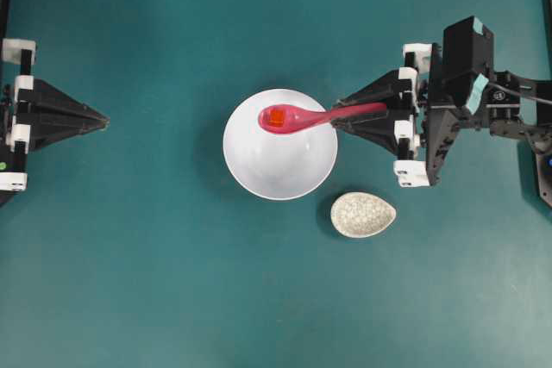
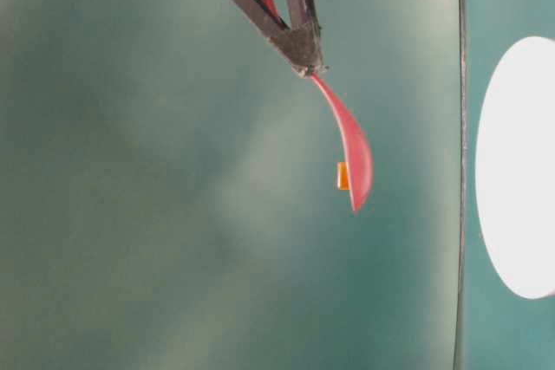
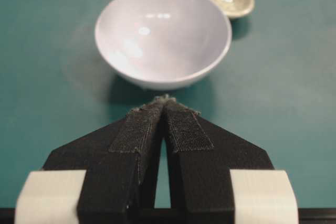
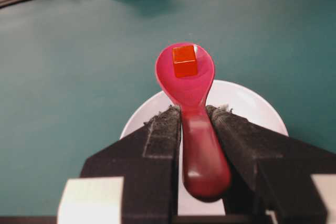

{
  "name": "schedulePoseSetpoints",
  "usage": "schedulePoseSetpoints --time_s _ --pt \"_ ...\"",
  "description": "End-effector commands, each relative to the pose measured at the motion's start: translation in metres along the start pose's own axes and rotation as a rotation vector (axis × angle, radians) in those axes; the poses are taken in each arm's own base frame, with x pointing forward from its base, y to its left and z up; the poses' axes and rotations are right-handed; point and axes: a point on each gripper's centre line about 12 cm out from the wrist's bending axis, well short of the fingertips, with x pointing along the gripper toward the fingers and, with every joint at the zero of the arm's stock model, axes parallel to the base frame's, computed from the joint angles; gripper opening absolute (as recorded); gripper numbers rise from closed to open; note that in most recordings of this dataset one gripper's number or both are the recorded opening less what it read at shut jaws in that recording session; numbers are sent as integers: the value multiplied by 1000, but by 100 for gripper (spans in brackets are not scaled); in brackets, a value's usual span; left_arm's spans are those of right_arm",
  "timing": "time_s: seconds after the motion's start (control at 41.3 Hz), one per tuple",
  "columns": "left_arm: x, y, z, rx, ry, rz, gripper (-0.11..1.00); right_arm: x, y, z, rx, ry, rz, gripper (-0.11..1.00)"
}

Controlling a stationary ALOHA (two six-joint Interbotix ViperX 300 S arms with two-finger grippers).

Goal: Grip the spoon and scoop the red block from the bowl with right arm.
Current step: 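Raise the spoon carrying the red cube up out of the bowl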

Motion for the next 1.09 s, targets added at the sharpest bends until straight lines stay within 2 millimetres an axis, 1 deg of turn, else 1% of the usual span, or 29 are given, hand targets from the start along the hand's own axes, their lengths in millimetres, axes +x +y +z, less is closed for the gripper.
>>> schedulePoseSetpoints --time_s 0.0,0.605,0.871,1.065 --pt "0 1 4 0 -11 3 0 -1 4 17 6 -58 11 25" --pt "0 0 5 6 -12 2 0 -1 4 20 7 -84 11 25" --pt "0 1 4 0 -9 3 0 -2 4 27 7 -139 13 25" --pt "0 1 4 2 -8 3 0 -2 4 29 9 -152 13 25"
